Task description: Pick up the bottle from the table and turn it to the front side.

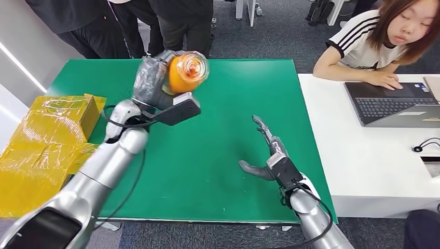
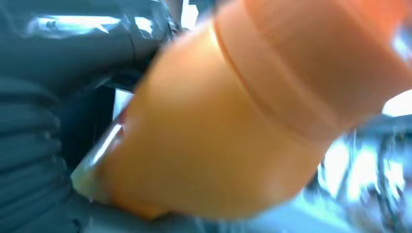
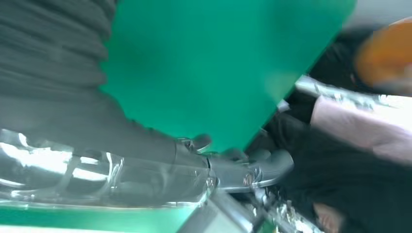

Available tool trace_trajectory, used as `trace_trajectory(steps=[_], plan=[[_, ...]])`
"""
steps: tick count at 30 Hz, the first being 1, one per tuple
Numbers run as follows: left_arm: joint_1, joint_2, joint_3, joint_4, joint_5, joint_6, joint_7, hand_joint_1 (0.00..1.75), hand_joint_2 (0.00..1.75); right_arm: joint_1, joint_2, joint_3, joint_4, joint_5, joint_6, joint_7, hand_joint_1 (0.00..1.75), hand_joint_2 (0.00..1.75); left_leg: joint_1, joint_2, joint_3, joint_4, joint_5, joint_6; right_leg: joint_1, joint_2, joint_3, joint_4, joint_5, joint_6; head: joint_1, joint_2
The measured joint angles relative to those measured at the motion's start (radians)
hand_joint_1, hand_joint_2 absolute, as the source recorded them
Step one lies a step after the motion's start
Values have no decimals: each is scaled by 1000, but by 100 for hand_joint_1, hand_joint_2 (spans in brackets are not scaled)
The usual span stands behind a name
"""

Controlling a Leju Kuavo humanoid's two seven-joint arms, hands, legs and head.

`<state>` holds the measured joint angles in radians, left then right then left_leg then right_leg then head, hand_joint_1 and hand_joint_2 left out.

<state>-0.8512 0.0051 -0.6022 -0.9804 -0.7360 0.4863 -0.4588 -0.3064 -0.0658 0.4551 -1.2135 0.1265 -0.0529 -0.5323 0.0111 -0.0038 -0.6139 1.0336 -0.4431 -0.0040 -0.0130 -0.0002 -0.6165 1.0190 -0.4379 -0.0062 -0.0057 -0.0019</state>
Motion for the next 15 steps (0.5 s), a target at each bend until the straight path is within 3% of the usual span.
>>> trace_trajectory(steps=[3, 7, 15], plan=[[-40, 85, 30, -6, -149, 64, -18, 175, 175, 70, -24, -29, -91, 14, -14, -4, 0, 175, 0, 0, 0, -1, 0, 0, 0, 0, 0, 0, 0, 0, 0, 0], [-58, 155, 41, -6, -276, 107, -24, 175, 175, 139, -44, -63, -186, 28, -29, -10, 0, 175, 0, 0, 0, -1, 0, 0, 0, 0, 0, 0, 0, 0, 0, 0], [-62, 285, 35, -6, -706, 164, 137, 175, 175, 234, -64, -104, -306, 52, -65, -30, 0, 175, 0, 2, 0, 0, 0, 0, 0, 2, 0, 0, 0, 0, 0, 0]])
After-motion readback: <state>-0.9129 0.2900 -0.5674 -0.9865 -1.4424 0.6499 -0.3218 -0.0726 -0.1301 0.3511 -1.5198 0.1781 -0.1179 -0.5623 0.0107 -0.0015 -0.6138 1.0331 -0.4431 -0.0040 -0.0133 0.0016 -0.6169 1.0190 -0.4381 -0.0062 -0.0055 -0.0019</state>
